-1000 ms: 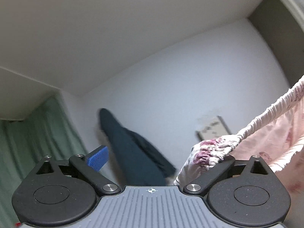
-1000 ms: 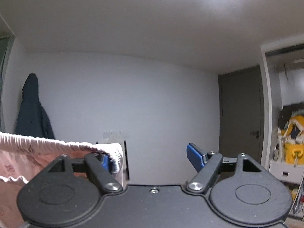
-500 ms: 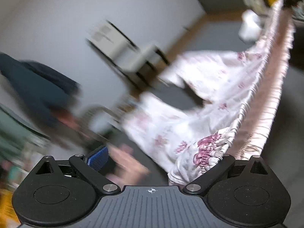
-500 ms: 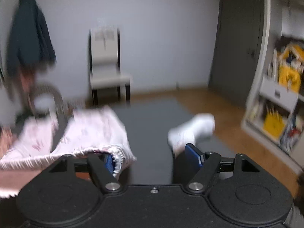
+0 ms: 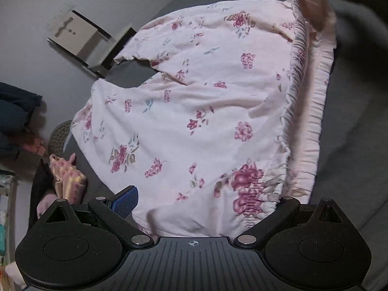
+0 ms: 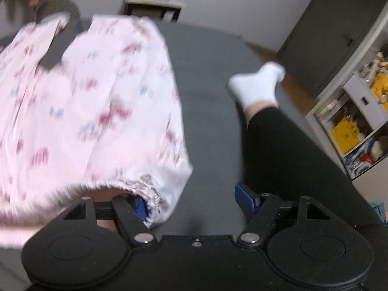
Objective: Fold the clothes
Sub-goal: 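Lower the spread sheet onto the bed with both grippers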
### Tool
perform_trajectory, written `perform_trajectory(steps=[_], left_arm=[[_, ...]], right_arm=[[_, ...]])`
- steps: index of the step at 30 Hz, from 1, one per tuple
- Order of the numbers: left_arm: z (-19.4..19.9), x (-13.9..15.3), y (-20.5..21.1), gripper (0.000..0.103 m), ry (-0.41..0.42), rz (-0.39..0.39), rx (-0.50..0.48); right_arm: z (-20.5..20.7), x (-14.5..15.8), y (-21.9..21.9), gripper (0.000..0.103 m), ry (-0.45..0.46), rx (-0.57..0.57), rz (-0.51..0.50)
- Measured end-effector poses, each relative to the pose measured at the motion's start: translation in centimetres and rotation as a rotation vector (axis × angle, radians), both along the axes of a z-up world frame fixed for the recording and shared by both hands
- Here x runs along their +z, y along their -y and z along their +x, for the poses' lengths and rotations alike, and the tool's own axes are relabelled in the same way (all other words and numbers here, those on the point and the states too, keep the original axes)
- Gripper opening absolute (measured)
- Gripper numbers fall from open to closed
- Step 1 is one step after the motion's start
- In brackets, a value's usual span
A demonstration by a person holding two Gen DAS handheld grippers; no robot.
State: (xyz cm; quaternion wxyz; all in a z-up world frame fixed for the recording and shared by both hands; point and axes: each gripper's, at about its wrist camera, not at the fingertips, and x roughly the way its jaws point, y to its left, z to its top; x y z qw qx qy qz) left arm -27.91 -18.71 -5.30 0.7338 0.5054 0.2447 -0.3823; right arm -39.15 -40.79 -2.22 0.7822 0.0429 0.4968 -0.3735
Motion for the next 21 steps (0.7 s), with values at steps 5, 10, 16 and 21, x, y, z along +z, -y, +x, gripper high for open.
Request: perform_trajectory(steps=[5, 10, 16, 21], left_arm=[[-2.4, -1.6, 0.1, 0.098, 0.109, 0.072, -0.028], [-3.7, -2.4, 0.8, 0.098, 0.175, 0.137, -0.079], [-4.1, -1.1, 1.2, 0.098, 0.196, 0.11, -0.051], [-4.8, -0.7, 1.1, 0.098, 0.218, 0.126, -0.072]], right_arm=[[-1.0, -0.7, -1.4, 0.075, -0.104, 0.162, 0.06], [-1.1, -1.1, -4.9, 0.079, -0.2, 0.415, -0.04], [-0.6, -2.5, -10.1, 0.077, -0.273, 0.667, -0.323], [-0.5, -4.0, -12.7, 0.041, -0.321, 0.753, -0.513]])
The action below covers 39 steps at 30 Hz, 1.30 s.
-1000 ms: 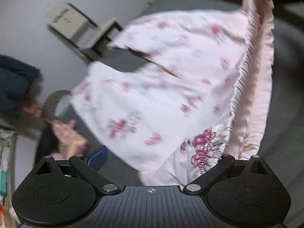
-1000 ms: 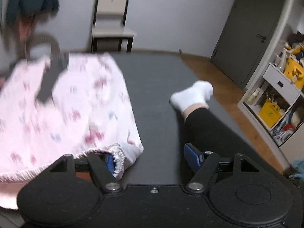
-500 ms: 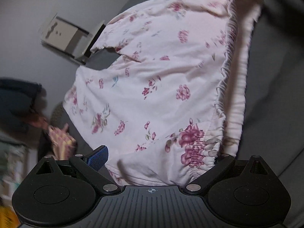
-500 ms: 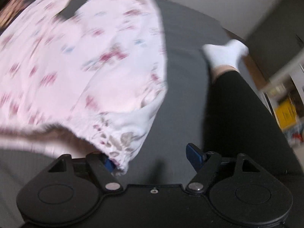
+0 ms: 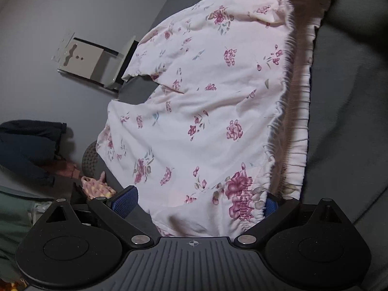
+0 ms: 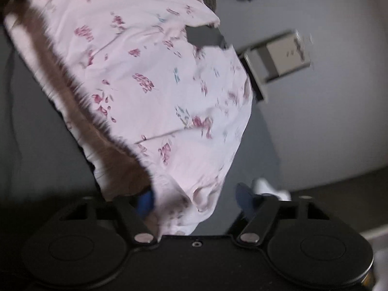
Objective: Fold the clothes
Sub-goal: 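Lower the spread sheet onto the bed with both grippers, then open both grippers and release the sheet onto the bed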
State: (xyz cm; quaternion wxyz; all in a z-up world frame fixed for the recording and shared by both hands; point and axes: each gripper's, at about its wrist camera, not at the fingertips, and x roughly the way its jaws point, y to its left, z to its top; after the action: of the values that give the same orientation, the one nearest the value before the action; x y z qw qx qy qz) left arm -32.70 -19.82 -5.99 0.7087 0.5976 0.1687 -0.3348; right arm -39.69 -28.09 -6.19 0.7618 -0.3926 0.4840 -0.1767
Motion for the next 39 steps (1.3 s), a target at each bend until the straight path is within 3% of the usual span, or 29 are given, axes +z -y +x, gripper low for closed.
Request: perform_trajectory(steps=[1, 2, 5, 8, 14, 15, 18, 19, 22, 25, 29, 31, 34, 39], left_arm=[[-0.1, 0.0, 0.0, 0.099, 0.002, 0.004, -0.005], [-0.1, 0.0, 0.0, 0.099, 0.002, 0.007, -0.008], [-0.3, -0.2, 0.0, 0.098, -0.006, 0.023, -0.015], [-0.4, -0.2, 0.1, 0.099, -0.023, 0.014, -0.021], [-0.4, -1.0, 0.6, 0.099, -0.1, 0.016, -0.013], [-0.4, -1.3, 0.6, 0.099, -0.108, 0.03, -0.012], [-0.8, -1.4, 0.2, 0.099, -0.099, 0.048, -0.032], [-0.8, -1.2, 0.0, 0.099, -0.102, 0.042, -0.036], [-0.7, 0.4, -0.8, 0.099, -0.182, -0.016, -0.035], [-0.1, 3.4, -2.4, 0.099, -0.322, -0.139, -0.042], [1.9, 8.0, -4.8, 0.099, -0.496, -0.394, -0.035], [3.2, 9.9, -5.5, 0.099, -0.543, -0.532, -0.011], [5.4, 10.8, -5.1, 0.099, -0.591, -0.729, 0.042], [8.3, 7.4, -1.9, 0.099, -0.758, -0.958, 0.081]], right_arm=[[0.2, -0.1, 0.2, 0.023, -0.016, -0.011, 0.022], [0.4, -0.2, 0.4, 0.015, -0.031, -0.021, 0.044], [0.7, 0.4, 2.1, 0.009, -0.037, -0.097, 0.115], [0.3, 1.7, 3.8, 0.008, -0.019, -0.168, 0.152], [-0.1, 1.2, 6.0, 0.009, -0.074, -0.25, 0.221], [0.0, 0.9, 6.0, 0.01, -0.09, -0.254, 0.239], [0.1, 0.7, 5.8, 0.032, -0.137, -0.237, 0.298], [0.1, 1.1, 5.7, 0.039, -0.133, -0.224, 0.316], [0.3, 3.5, 6.1, 0.049, -0.103, -0.188, 0.418], [0.8, 7.4, 7.3, 0.053, -0.039, -0.157, 0.589], [3.0, 13.7, 10.8, 0.055, 0.153, -0.154, 0.793], [5.4, 16.1, 12.9, 0.054, 0.261, -0.171, 0.805], [10.5, 17.8, 16.7, 0.053, 0.399, -0.22, 0.744], [21.5, 16.2, 25.3, 0.045, 0.484, -0.362, 0.733]])
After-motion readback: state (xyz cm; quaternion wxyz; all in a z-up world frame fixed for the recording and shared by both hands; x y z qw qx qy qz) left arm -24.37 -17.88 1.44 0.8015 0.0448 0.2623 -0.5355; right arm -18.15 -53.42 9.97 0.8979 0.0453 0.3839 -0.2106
